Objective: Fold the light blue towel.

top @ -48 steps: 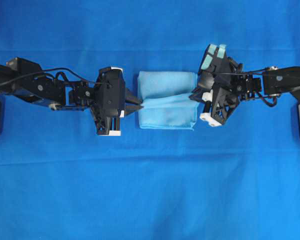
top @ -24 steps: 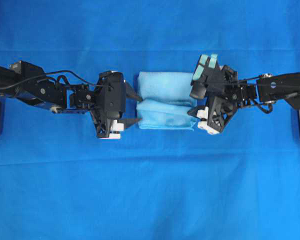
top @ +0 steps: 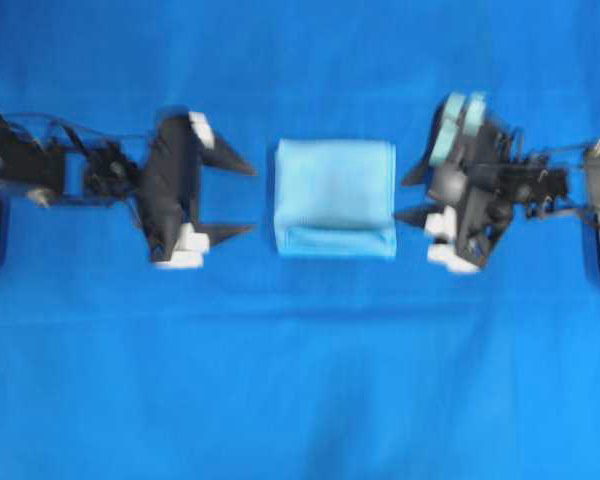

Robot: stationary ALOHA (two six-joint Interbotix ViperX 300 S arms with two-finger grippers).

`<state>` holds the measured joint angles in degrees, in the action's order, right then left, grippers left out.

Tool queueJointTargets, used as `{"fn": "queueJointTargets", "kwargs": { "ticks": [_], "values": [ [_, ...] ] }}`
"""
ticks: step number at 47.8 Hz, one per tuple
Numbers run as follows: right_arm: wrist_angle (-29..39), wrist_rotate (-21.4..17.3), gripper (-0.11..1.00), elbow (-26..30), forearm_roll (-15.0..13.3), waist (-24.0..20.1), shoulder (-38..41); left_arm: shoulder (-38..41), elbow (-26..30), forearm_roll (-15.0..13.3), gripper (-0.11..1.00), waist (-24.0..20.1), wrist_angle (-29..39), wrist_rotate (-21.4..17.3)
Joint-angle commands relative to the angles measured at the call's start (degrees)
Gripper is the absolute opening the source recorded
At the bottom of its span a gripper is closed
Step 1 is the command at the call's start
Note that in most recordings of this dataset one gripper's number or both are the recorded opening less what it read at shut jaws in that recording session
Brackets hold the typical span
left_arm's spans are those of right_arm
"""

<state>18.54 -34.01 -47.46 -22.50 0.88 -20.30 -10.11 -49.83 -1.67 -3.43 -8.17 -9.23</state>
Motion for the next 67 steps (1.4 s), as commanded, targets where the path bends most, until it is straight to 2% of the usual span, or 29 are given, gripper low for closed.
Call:
{"fn": "queueJointTargets", "kwargs": {
  "ticks": [1, 9, 22, 34, 42, 50, 67],
  "values": [
    [1.1, 0.0, 0.58, -0.1, -1.6, -0.2, -5.4, -6.7, -1.1, 0.1, 0.75, 0.2, 0.7, 0.2],
    [1.3, -0.1, 0.58, -3.6, -5.3, 0.1, -14.6, -18.2, -6.9, 0.0, 0.75, 0.5, 0.6, 0.4],
    [0.8, -0.1, 0.58, -9.8, -8.9, 0.7, -29.1, -35.7, -15.8, 0.0, 0.75, 0.5, 1.0, 2.8],
    [-4.9, -0.1, 0.58, -19.2, -9.7, 3.3, -40.3, -49.1, -22.9, 0.0, 0.74, 0.5, 2.6, 3.7],
    [-10.6, -0.6, 0.58, -25.5, -9.4, 7.6, -44.7, -53.3, -25.8, 0.0, 0.74, 0.5, 4.5, 5.7],
    [-15.5, -0.7, 0.58, -28.6, -9.1, 11.9, -44.8, -55.2, -28.4, 0.0, 0.73, 0.0, 4.3, 7.2],
    [-16.9, -0.7, 0.58, -29.1, -9.0, 12.4, -43.2, -55.4, -29.0, 0.0, 0.73, -0.9, 4.4, 8.0]
  ]
}}
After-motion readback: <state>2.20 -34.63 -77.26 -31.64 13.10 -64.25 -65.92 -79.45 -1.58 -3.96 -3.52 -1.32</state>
